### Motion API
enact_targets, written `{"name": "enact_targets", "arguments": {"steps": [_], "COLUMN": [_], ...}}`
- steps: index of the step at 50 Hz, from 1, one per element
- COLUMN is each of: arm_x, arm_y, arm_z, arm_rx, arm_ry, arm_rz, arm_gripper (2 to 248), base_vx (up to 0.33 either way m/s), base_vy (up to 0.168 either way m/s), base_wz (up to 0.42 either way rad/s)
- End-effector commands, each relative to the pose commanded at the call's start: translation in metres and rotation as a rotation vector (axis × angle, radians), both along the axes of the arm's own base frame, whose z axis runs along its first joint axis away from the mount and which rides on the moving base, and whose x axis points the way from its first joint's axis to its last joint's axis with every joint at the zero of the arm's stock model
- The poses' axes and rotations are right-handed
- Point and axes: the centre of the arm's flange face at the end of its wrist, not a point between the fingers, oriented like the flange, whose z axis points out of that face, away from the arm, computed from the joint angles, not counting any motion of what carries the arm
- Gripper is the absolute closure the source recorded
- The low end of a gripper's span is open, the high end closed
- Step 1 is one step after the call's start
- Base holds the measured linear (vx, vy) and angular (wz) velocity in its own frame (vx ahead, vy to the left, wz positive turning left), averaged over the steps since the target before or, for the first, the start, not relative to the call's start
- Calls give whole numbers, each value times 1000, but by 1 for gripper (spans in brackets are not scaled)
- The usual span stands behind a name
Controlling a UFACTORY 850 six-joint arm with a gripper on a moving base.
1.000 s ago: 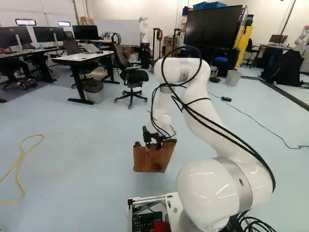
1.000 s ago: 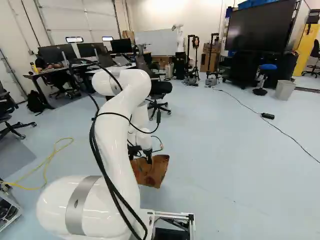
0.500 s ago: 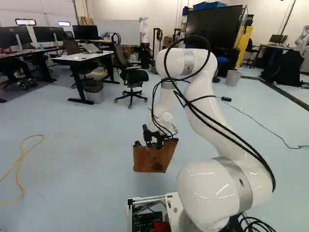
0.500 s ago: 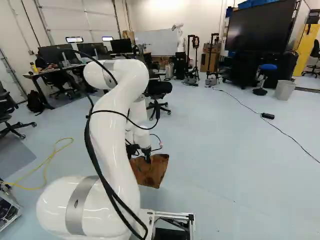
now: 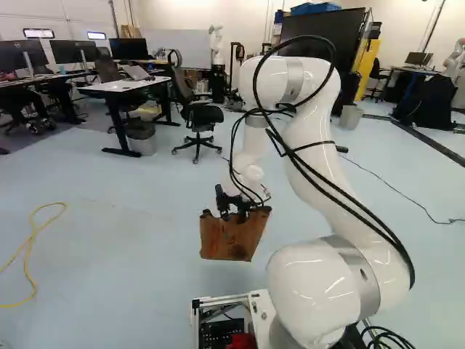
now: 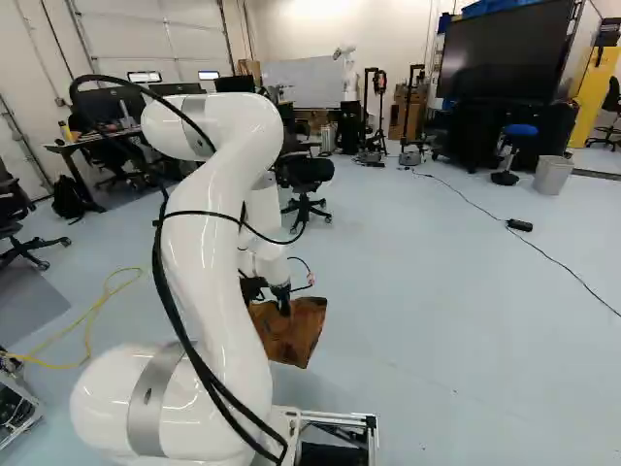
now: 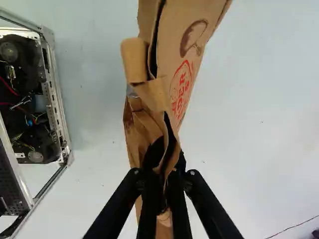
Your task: Pick up the grocery bag from the ground
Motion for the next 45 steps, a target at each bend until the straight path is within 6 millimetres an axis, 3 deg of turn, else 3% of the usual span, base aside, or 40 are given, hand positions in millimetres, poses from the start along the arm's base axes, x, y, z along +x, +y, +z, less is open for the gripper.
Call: {"name": "enact_targets", "arguments": {"steps": [45], "arm_x": [-48], "arm_y": [-1], "arm_z": [65], "arm_rx": [4], "arm_ry": [-45], "arm_rz": [7], "arm_gripper": [226], "base_vx": [0], "base_vy": [0], "base_wz": [0]}}
